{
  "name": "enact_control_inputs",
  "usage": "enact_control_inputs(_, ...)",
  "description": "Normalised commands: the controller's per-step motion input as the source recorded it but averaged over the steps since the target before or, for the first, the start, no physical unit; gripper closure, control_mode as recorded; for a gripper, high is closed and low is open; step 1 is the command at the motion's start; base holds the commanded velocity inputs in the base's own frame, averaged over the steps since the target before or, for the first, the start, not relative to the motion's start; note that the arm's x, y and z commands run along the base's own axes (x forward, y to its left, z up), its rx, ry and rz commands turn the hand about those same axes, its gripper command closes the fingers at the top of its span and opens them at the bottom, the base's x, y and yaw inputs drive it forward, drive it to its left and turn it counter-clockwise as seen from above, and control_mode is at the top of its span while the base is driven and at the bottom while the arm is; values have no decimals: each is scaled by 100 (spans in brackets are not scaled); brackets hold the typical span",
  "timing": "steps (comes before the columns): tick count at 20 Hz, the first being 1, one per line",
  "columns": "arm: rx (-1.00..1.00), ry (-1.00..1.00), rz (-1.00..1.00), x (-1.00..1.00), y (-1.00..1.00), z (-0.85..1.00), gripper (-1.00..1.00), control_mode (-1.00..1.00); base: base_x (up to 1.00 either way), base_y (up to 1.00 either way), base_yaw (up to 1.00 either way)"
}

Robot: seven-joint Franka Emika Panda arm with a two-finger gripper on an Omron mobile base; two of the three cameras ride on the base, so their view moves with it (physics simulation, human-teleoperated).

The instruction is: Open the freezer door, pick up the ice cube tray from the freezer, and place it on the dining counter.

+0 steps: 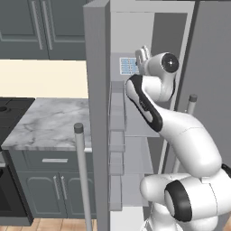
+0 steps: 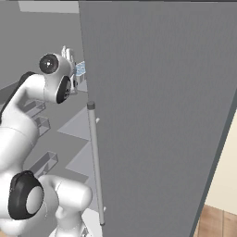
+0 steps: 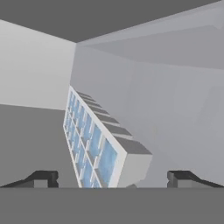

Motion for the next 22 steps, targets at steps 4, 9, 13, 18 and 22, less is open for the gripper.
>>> enact_control_inputs(4, 0, 0, 0, 28, 0, 0, -100, -100, 0, 0, 0)
enact_control_inputs(9, 0, 0, 0, 24, 0, 0, -100, -100, 0, 0, 0)
enact_control_inputs(13, 0, 0, 0, 17, 0, 0, -100, -100, 0, 0, 0)
enact_control_inputs(18, 0, 0, 0, 18, 0, 0, -100, -100, 0, 0, 0)
enact_control_inputs(22, 0, 0, 0, 15, 0, 0, -100, -100, 0, 0, 0)
